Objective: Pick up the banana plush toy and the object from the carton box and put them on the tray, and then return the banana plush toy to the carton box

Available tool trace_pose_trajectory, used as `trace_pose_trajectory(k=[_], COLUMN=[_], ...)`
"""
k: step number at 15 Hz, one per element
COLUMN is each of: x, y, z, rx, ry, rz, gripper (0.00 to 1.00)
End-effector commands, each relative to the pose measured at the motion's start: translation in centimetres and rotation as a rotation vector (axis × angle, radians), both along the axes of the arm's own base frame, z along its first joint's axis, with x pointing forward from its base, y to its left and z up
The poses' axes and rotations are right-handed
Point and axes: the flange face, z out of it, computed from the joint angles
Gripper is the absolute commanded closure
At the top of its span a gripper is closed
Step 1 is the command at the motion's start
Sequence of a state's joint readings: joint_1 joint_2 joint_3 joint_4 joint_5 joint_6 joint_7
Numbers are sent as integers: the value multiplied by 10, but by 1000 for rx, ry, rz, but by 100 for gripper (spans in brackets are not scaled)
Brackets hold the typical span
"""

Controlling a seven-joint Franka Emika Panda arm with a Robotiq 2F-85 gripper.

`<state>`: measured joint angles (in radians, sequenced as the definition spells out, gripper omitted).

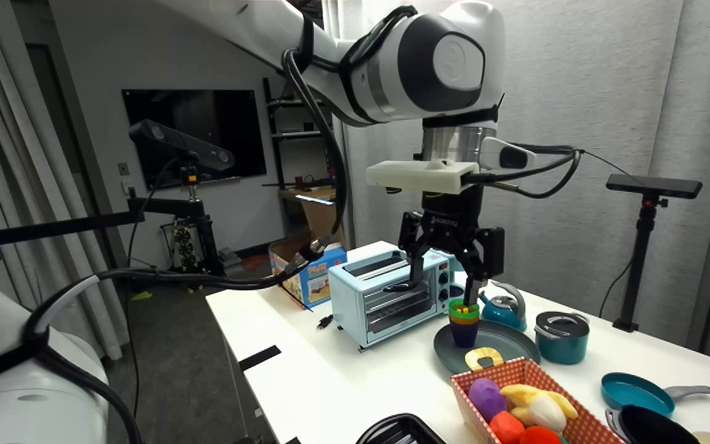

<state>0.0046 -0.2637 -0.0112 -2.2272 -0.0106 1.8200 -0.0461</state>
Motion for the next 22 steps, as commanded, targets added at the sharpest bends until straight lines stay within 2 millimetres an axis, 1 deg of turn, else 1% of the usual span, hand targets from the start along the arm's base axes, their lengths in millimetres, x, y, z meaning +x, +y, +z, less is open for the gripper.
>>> trace_pose_trajectory(k=[1, 4, 7, 10, 13, 17, 20, 22], x=[2, 18, 39, 69, 99, 126, 139, 148], y=[-15, -29, -43, -51, -54, -59, -70, -75], z=[-2, -14, -27, -43, -62, -88, -100, -104], rx=[-10, 13, 34, 69, 138, 223, 231, 218], ry=[12, 25, 15, -11, -33, 70, 204, 283], rz=[-20, -14, 11, 45, 91, 256, 362, 410], gripper=[0, 0, 0, 0, 0, 0, 0, 0])
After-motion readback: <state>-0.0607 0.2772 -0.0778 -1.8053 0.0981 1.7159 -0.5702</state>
